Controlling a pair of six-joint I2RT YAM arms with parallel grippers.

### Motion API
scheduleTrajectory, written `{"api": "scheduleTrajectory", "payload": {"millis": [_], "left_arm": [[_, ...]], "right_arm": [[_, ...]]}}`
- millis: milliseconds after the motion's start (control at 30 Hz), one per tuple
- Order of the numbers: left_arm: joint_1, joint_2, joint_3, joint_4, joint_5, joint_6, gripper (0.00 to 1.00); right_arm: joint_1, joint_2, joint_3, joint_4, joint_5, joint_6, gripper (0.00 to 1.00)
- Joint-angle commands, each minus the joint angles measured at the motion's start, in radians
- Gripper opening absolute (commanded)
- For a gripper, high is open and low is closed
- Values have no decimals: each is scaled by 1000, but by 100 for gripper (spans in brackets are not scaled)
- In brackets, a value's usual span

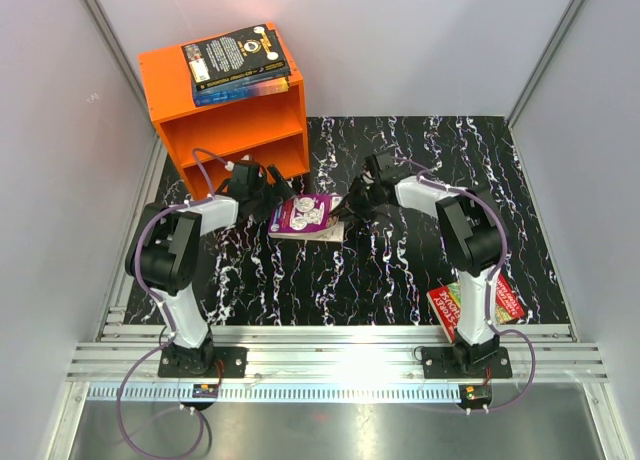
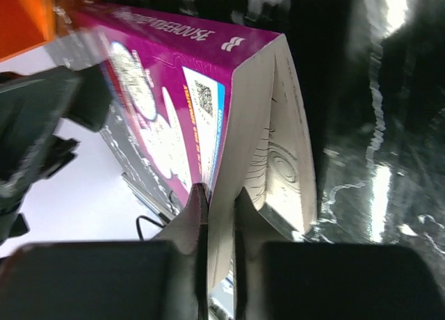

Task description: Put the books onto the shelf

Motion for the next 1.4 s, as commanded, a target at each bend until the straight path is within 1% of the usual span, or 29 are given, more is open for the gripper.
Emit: {"api": "scheduleTrajectory", "payload": {"millis": [0,67,133,233,267,300,333,367,433,467,533,567,600,633,667,733,800,833,867,900,933,967,1000,1033,1067,1133,1200,1233,1367], "left_arm": [[-49,-3,7,-70,115,-42,98],[-46,-37,-5,-77,124,-46,99],[-39,-123,-46,-70,132,-74,99],[0,-261,-124,-16,176,-138,99],[33,-293,-142,-10,182,-152,99],[49,-361,-168,-4,192,-189,99],[64,-391,-197,13,214,-215,99],[93,-419,-267,66,228,-246,99],[106,-501,-336,140,265,-353,99],[104,-529,-373,203,262,-384,99],[95,-580,-485,277,242,-500,99],[69,-635,-525,362,226,-540,99],[54,-656,-592,395,201,-606,99],[34,-676,-614,438,152,-628,99],[-18,-690,-628,453,127,-645,99],[-72,-678,-637,481,75,-678,99],[-149,-622,-639,570,19,-741,99],[-173,-599,-642,664,-8,-766,99],[-210,-565,-643,718,-29,-789,99],[-222,-502,-646,767,-52,-842,99],[-232,-459,-646,865,-84,-871,99],[-242,-421,-649,928,-98,-902,99],[-249,-341,-651,988,-123,-965,99],[-262,-306,-648,1083,-130,-991,99],[-272,-277,-633,1119,-140,-1010,99],[-290,-229,-599,1133,-149,-1022,99],[-324,-224,-545,1067,-149,-999,99],[-350,-230,-535,1050,-211,-999,99],[-362,-244,-470,1012,-258,-1004,99]], "right_arm": [[64,-21,-38,70,-55,9,1],[65,-64,-61,41,-47,-8,0],[65,-125,-81,-2,-30,-31,0],[56,-227,-112,-71,23,-48,0],[43,-258,-121,-91,45,-47,0],[32,-289,-130,-130,101,-40,0],[21,-350,-152,-144,126,-13,0],[7,-381,-164,-151,143,1,0],[-27,-462,-178,-166,178,39,0],[-33,-485,-176,-174,192,51,0],[-39,-539,-146,-201,226,73,0],[-37,-550,-129,-216,233,79,0],[-39,-561,-112,-247,256,88,0],[-39,-579,-83,-263,272,114,0],[-39,-587,-71,-273,282,125,0],[-39,-607,-38,-299,312,169,0],[-39,-619,-24,-309,316,203,0],[-39,-634,-18,-303,313,244,0],[-39,-643,-17,-298,312,266,0],[-39,-653,-17,-296,315,288,0],[-39,-669,-17,-293,321,324,0],[-39,-676,-14,-296,329,332,0],[-39,-683,-9,-328,348,335,0],[-39,-693,0,-347,358,340,0],[-39,-699,-1,-361,365,349,0],[-42,-725,-26,-346,353,381,0],[-42,-736,-31,-339,345,391,0],[-42,-739,-15,-353,352,392,0],[-48,-754,-3,-388,359,404,0]]}}
